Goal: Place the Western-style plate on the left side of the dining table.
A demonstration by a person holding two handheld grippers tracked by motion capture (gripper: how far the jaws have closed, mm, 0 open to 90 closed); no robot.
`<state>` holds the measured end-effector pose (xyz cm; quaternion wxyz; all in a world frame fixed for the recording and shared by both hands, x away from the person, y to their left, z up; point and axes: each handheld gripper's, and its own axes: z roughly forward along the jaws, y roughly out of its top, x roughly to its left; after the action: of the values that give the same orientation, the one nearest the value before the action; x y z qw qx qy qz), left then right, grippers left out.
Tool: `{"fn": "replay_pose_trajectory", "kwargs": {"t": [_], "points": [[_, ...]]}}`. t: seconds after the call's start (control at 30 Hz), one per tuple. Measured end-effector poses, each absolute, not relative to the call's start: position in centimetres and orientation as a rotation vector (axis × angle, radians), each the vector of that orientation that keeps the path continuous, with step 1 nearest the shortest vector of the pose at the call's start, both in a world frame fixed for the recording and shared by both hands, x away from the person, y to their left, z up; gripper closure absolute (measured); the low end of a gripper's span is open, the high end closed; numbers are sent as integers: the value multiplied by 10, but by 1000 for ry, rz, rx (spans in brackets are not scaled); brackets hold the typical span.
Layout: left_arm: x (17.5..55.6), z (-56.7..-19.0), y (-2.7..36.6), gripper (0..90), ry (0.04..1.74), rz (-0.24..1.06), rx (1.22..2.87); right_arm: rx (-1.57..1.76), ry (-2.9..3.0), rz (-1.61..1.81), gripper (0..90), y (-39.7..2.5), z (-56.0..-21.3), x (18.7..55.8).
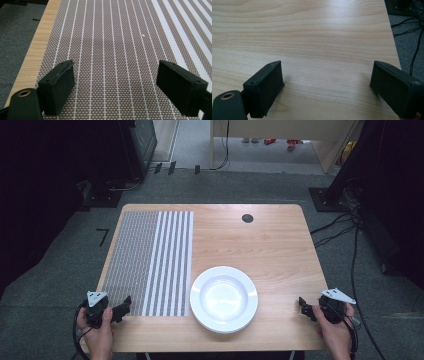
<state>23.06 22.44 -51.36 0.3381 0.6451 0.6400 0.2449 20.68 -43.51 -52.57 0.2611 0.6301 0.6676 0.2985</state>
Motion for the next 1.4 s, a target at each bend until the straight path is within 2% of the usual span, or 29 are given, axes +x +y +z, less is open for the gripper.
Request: {"fn": "replay_pose_trajectory", "kwargs": {"t": [0.37,0.43,1.4], "points": [[231,-507,217,151,1639,677,1679,1711,1799,806,106,-434,-526,208],[231,-506,213,151,1628,674,1686,1719,1786,810,135,-434,-525,208],[228,-496,158,151,1446,585,1738,1664,1757,959,144,-402,-503,201]]}}
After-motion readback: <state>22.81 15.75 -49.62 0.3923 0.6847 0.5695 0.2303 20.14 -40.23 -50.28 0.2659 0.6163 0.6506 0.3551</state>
